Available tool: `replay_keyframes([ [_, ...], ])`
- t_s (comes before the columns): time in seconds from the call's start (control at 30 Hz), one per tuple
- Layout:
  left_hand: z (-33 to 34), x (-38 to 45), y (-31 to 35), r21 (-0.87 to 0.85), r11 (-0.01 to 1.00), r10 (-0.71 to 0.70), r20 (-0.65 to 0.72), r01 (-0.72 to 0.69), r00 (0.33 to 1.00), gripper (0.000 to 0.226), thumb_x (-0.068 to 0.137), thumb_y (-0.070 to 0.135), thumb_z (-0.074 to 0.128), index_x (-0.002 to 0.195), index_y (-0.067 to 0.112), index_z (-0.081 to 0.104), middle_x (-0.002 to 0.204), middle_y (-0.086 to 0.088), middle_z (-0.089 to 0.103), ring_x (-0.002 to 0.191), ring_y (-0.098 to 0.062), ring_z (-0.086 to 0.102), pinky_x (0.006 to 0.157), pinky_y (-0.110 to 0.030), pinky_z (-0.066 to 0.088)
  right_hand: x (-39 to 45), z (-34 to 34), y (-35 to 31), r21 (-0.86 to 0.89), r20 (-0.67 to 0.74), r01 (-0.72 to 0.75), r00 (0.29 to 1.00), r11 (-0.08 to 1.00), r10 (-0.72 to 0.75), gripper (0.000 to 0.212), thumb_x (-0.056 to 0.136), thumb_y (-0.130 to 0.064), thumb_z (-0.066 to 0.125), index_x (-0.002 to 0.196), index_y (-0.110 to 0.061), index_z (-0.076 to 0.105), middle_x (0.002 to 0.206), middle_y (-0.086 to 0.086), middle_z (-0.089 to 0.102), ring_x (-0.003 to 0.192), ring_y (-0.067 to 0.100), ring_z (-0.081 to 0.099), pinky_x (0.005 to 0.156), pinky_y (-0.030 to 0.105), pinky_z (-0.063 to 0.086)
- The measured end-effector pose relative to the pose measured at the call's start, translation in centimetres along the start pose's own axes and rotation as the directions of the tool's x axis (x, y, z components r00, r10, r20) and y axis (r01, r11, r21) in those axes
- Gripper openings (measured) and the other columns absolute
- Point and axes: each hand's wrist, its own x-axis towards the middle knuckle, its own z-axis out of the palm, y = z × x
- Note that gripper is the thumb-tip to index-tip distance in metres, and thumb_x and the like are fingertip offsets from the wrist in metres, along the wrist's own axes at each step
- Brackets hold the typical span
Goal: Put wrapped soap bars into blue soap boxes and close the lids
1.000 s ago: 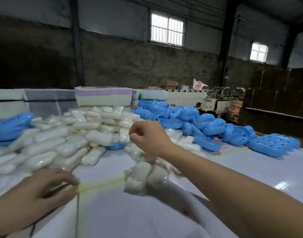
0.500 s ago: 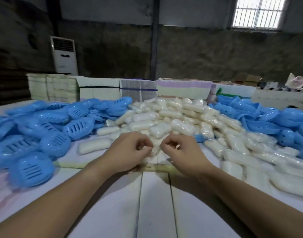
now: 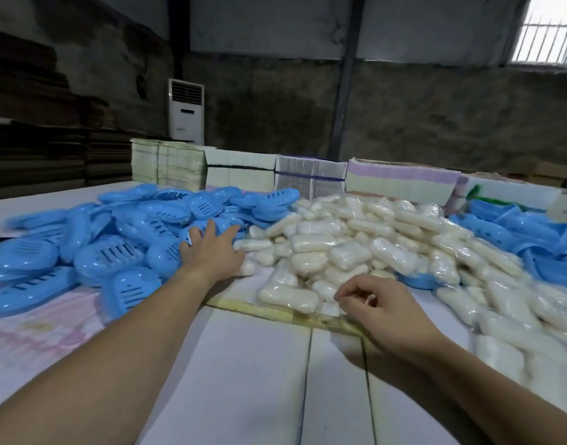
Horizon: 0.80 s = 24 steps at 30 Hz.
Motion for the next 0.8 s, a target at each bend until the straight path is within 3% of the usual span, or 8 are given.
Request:
replay_keyframes([
  [0.13,0.0,1.1,-0.5,-0.009,0.997,-0.071,-0.059,0.071,0.996,0.076,0.093,0.056,0.05,0.157,0.037,0.013,0.166,-0.013,0.013,0.145,-0.042,0.018,0.113,-0.053,0.025,0.3,0.2,0.1,0.013,-0.001,0.009,1.0,1.0,-0.009,0.02,0.085,-0.017,0.065,0.075,-0.034,0.071,0.08,-0.02,0.067,0.076,0.003,0.06,0.066,0.012,0.043],
  [0.27,-0.4,2.4,-0.8,0.005,0.995,-0.097,-0.094,0.098,0.991,0.071,0.087,0.052,0.06,0.147,0.03,0.031,0.149,-0.011,0.038,0.134,-0.04,0.03,0.104,-0.05,0.032,0.7,0.4,0.2,0.039,-0.021,0.019,1.0,0.999,-0.018,0.021,0.083,-0.014,0.066,0.074,-0.032,0.072,0.076,-0.015,0.067,0.072,0.003,0.059,0.064,0.013,0.042],
  [0.37,-0.1,2.9,-0.9,0.026,0.996,-0.081,-0.133,0.085,0.988,0.06,0.085,0.053,0.062,0.136,0.025,0.044,0.141,-0.011,0.039,0.128,-0.039,0.033,0.102,-0.05,0.033,0.7,0.5,0.3,0.033,-0.016,0.008,1.0,0.999,-0.007,0.02,0.083,-0.013,0.067,0.075,-0.03,0.072,0.078,-0.017,0.066,0.074,0.002,0.059,0.065,0.011,0.042],
  [0.5,-0.7,2.5,-1.0,0.077,0.996,-0.025,-0.215,0.043,0.976,0.067,0.077,0.062,0.071,0.129,0.025,0.05,0.133,-0.008,0.043,0.125,-0.034,0.037,0.101,-0.048,0.035,0.8,0.4,0.3,0.029,-0.023,-0.006,1.0,1.0,0.006,0.021,0.084,-0.012,0.067,0.075,-0.03,0.072,0.077,-0.017,0.066,0.072,0.001,0.058,0.064,0.011,0.04],
  [0.6,-1.1,2.0,-0.5,0.041,0.997,0.069,-0.312,-0.058,0.947,0.042,0.081,0.05,0.073,0.112,0.029,0.055,0.116,0.0,0.054,0.117,-0.028,0.044,0.095,-0.045,0.035,0.7,0.2,0.3,0.045,-0.034,0.001,0.999,0.999,0.0,0.022,0.084,-0.014,0.067,0.075,-0.034,0.072,0.077,-0.018,0.066,0.072,0.003,0.06,0.069,0.021,0.045],
  [0.67,-1.3,1.3,0.1,-0.005,0.994,0.101,-0.267,-0.106,0.958,0.022,0.089,0.039,0.067,0.102,0.028,0.053,0.102,0.003,0.06,0.109,-0.027,0.054,0.093,-0.045,0.035,0.6,0.0,0.4,0.081,-0.047,-0.002,0.999,0.997,0.006,0.023,0.084,-0.015,0.066,0.079,-0.037,0.072,0.078,-0.018,0.066,0.071,0.006,0.06,0.074,0.034,0.054],
  [0.73,-1.6,0.3,0.7,-0.033,0.985,0.155,-0.231,-0.167,0.961,0.01,0.095,0.028,0.061,0.103,0.027,0.055,0.103,0.001,0.067,0.103,-0.027,0.06,0.092,-0.043,0.036,0.5,-0.2,0.4,0.108,-0.067,-0.004,0.998,0.994,0.011,0.024,0.084,-0.014,0.066,0.078,-0.036,0.072,0.078,-0.016,0.065,0.069,0.007,0.059,0.077,0.045,0.058],
  [0.8,-2.5,-0.8,1.7,-0.101,0.96,0.226,-0.271,-0.261,0.936,0.014,0.096,0.022,0.061,0.109,0.026,0.059,0.108,0.002,0.071,0.103,-0.025,0.062,0.092,-0.041,0.04,0.4,-0.4,0.4,0.137,-0.082,0.002,0.997,0.991,0.009,0.024,0.083,-0.013,0.065,0.077,-0.035,0.072,0.078,-0.014,0.065,0.066,0.004,0.057,0.072,0.04,0.06],
])
